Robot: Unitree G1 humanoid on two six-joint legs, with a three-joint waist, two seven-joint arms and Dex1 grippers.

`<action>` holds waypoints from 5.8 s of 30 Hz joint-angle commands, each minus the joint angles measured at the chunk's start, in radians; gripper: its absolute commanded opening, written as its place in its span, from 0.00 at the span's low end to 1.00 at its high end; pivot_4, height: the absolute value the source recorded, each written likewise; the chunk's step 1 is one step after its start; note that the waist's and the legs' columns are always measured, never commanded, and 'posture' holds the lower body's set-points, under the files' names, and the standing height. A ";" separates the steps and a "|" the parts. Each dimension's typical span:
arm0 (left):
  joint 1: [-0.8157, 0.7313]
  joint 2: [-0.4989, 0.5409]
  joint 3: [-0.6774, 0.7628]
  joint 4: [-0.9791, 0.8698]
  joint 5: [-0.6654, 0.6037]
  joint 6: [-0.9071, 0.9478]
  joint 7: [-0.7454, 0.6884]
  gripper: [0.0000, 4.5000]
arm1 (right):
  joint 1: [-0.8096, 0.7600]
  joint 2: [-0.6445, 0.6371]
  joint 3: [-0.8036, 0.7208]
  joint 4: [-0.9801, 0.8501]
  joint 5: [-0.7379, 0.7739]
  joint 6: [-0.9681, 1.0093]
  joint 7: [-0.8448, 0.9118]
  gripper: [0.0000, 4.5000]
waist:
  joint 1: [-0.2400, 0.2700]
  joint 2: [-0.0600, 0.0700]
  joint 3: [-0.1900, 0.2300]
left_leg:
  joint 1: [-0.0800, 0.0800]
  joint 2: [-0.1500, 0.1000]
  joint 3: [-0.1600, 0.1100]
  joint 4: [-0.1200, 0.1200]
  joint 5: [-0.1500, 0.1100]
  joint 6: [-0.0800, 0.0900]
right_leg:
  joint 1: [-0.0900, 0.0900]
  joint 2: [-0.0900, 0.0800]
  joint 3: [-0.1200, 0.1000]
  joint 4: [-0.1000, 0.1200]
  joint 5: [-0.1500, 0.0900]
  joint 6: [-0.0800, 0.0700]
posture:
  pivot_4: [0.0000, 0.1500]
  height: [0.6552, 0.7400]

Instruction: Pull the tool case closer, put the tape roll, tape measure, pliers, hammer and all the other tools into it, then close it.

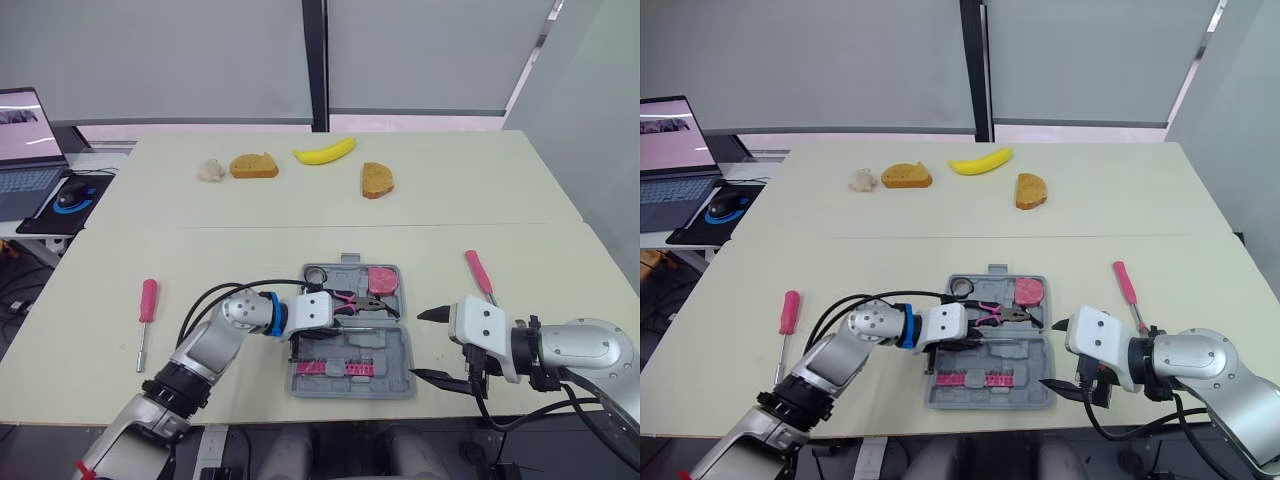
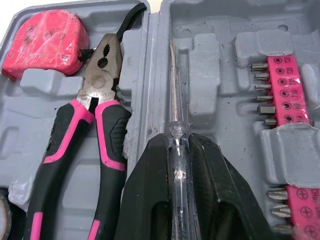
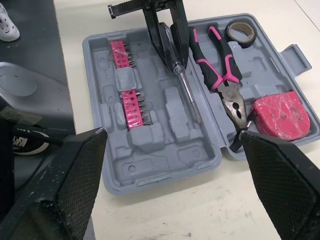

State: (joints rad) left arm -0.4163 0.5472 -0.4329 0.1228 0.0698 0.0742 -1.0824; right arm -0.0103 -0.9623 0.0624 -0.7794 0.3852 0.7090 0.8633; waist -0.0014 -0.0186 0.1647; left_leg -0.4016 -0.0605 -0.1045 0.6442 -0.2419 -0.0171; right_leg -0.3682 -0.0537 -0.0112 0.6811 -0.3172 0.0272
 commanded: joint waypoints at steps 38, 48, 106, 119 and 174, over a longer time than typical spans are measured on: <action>-0.022 0.047 0.088 -0.164 -0.057 0.071 -0.021 1.00 | 0.011 0.020 -0.023 -0.026 0.009 -0.001 -0.019 1.00 | -0.001 0.000 0.000 | 0.000 0.000 0.000 0.001 0.000 0.000 | 0.000 0.000 0.000 0.001 0.000 0.000 | 1.00 0.95; -0.025 0.060 0.050 -0.082 -0.060 -0.024 -0.108 0.42 | 0.007 0.025 -0.015 -0.023 0.004 -0.003 -0.024 1.00 | -0.001 0.000 0.000 | 0.000 0.000 0.000 0.001 0.000 0.000 | 0.000 0.000 0.000 0.001 0.000 0.000 | 1.00 0.95; 0.417 0.133 1.019 0.040 -0.488 0.228 0.283 0.42 | 0.402 0.254 -0.682 0.198 -0.079 -0.289 -0.118 1.00 | 0.000 0.001 -0.002 | 0.004 0.000 -0.001 0.000 0.000 0.000 | 0.004 0.000 0.000 0.001 0.000 0.000 | 1.00 0.95; 0.728 0.073 1.174 0.048 -0.555 0.274 0.376 0.99 | 0.538 0.390 -0.681 0.356 -0.084 -0.404 -0.141 1.00 | 0.005 0.002 -0.005 | 0.004 0.001 0.001 0.000 0.000 0.000 | -0.001 -0.002 0.002 -0.001 -0.001 -0.002 | 1.00 0.95; 0.227 0.263 0.472 -0.363 -0.559 0.189 -0.219 0.99 | 0.072 0.123 -0.334 0.411 -0.107 0.088 -0.223 1.00 | -0.001 0.005 -0.005 | 0.002 0.001 0.003 -0.002 0.000 0.000 | 0.001 -0.001 0.001 0.000 -0.002 -0.004 | 1.00 0.95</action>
State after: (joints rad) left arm -0.1567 0.8166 0.0628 -0.2306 -0.4713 0.2710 -1.2822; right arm 0.0988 -0.8362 -0.2954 -0.3863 0.2898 0.7639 0.6630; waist -0.0019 -0.0136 0.1596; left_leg -0.3996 -0.0593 -0.1016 0.6426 -0.2422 -0.0168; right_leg -0.3674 -0.0543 -0.0102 0.6815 -0.3188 0.0238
